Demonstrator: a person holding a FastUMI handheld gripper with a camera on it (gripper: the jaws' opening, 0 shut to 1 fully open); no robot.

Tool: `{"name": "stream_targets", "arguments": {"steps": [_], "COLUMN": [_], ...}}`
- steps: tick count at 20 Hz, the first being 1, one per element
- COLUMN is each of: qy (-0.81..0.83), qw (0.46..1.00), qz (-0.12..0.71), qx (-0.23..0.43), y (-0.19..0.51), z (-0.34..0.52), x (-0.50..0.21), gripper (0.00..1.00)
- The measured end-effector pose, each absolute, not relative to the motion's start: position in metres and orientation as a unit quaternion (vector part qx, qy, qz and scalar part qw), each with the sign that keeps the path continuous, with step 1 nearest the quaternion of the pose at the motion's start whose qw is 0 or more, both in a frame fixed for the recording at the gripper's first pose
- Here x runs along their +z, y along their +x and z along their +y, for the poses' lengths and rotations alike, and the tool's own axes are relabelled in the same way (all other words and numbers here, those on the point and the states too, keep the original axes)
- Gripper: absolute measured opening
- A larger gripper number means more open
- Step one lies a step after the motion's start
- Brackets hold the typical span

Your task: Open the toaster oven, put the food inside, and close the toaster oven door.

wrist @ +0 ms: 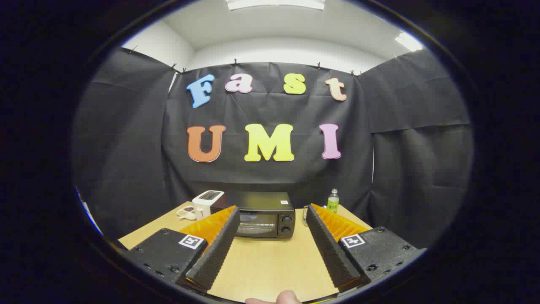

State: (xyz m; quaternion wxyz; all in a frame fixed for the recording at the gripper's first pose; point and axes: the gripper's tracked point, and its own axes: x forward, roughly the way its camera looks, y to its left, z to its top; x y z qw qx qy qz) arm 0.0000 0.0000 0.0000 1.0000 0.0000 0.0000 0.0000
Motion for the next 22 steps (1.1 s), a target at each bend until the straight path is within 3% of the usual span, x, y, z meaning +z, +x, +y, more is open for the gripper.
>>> {"name": "stream_targets", "arguments": {"steps": [22], "qy": [0.012], "qw": [1.000], "qz": [0.016], "qx": [-0.004], "y": [0.019], "z": [-0.003], "x": [-0.019], "gripper": [1.00]}}
